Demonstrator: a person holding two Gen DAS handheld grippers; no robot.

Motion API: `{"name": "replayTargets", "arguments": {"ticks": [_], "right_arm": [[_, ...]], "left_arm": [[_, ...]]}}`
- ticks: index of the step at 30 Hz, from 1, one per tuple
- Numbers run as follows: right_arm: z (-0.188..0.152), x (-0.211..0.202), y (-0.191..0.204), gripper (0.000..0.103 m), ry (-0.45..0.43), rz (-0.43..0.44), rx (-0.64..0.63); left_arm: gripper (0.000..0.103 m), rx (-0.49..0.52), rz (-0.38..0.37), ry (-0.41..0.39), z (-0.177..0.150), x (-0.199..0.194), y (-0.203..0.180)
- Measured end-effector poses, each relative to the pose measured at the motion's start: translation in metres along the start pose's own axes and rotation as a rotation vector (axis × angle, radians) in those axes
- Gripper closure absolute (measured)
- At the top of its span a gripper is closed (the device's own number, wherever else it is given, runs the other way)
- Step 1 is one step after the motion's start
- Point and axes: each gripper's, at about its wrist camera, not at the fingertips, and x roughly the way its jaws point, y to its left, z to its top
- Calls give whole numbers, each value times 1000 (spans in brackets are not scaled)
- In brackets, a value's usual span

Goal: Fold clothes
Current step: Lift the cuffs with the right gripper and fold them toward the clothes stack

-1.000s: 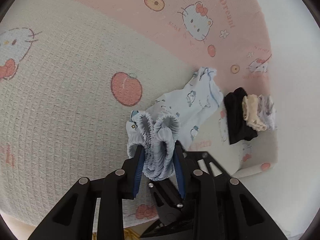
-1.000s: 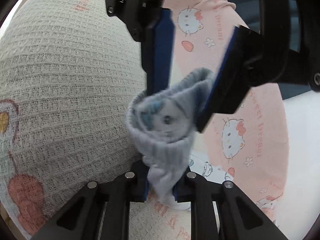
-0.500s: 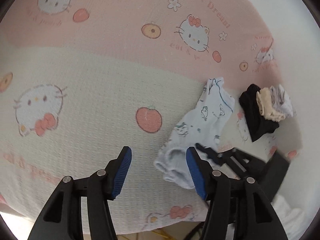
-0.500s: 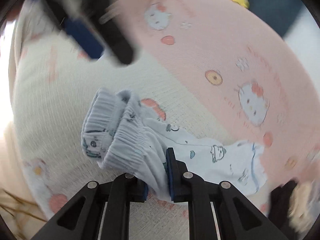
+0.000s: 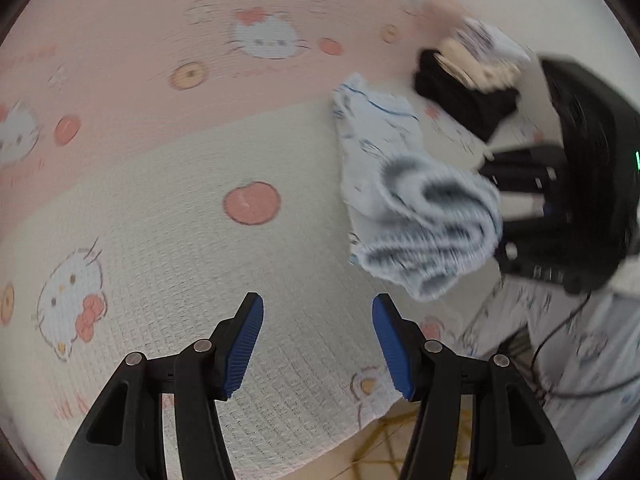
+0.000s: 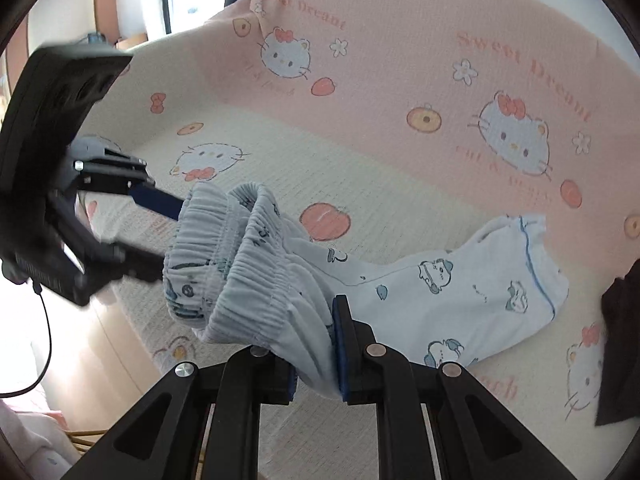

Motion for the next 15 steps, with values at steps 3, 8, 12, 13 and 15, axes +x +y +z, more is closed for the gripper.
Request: {"name": "replayTargets", "arguments": {"ticks": [3, 8, 12, 13, 15], "right_arm": [[-1, -6, -3, 90, -2, 14, 42], [-2, -8, -20, 90, 1, 55, 143], [-6, -11, -30, 90, 4, 83, 203], [-6, -10, -32, 90, 6, 91, 216], [-8, -10, -35, 90, 9, 101, 231]], "left_arm": [[49, 50, -8, -9, -2, 6, -8], [49, 7, 3, -68, 5, 16, -5], [49, -59, -44, -93, 13, 25, 0], [49, -66, -59, -102, 13, 25, -2], [49, -63, -72, -111, 16, 26, -6]]}}
